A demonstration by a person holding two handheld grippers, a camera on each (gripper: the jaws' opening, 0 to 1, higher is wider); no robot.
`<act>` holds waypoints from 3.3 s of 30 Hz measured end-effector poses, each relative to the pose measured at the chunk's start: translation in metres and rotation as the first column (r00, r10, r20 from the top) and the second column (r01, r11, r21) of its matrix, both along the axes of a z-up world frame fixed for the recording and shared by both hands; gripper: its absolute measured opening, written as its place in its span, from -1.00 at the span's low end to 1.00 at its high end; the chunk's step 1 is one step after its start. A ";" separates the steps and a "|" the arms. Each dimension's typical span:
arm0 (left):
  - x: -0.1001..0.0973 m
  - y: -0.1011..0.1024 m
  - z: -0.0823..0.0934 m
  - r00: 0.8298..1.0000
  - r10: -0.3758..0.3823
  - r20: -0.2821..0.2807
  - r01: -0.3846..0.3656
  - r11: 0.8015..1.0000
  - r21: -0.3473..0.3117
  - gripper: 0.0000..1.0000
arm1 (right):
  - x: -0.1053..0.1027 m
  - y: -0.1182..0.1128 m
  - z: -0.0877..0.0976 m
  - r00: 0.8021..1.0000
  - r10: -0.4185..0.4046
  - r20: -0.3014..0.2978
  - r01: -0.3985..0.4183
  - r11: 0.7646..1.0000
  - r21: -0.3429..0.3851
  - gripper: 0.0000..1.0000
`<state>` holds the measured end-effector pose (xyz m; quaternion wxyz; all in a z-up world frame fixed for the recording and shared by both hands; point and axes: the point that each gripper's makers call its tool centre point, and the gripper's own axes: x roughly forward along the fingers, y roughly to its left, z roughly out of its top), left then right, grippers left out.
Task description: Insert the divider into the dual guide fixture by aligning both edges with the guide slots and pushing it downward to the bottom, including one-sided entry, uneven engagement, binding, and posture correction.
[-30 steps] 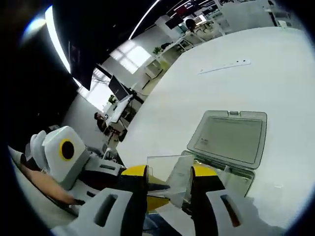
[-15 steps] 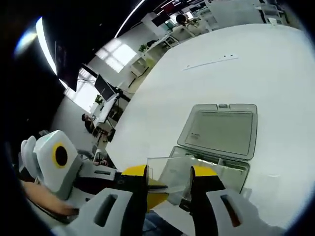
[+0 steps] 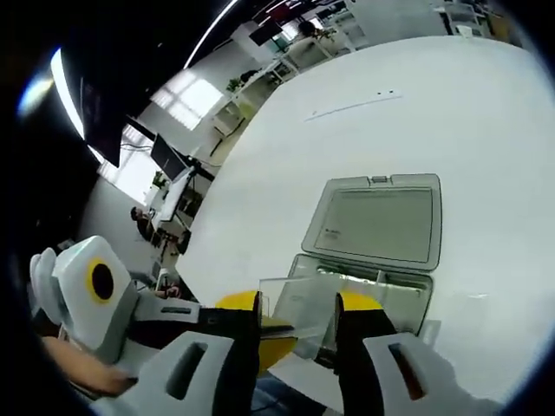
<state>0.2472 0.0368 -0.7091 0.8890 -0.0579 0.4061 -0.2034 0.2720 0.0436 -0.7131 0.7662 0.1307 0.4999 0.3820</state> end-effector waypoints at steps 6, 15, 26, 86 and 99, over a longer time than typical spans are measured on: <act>-0.003 0.001 -0.004 1.000 -0.005 -0.012 0.005 1.000 0.023 -0.95 | -0.004 0.001 -0.002 1.000 0.001 -0.003 -0.001 1.000 -0.007 -0.42; -0.007 0.002 -0.005 1.000 -0.009 -0.029 0.010 1.000 0.013 -0.97 | -0.008 0.001 -0.003 1.000 -0.005 -0.022 0.004 1.000 -0.010 -0.42; -0.011 0.003 -0.005 0.997 -0.019 -0.075 0.016 0.999 -0.038 -1.00 | -0.012 0.004 -0.003 0.999 0.010 -0.047 -0.010 1.000 -0.001 -0.40; -0.002 0.027 0.010 0.959 -0.225 -0.175 0.201 0.969 -0.145 -1.00 | -0.022 -0.018 0.019 0.998 0.041 0.043 -0.047 0.990 0.132 -0.26; -0.004 0.040 0.003 0.954 -0.058 -0.293 0.040 0.997 -0.067 -1.00 | -0.025 -0.025 0.021 0.908 0.334 0.252 -0.362 0.929 0.074 -0.13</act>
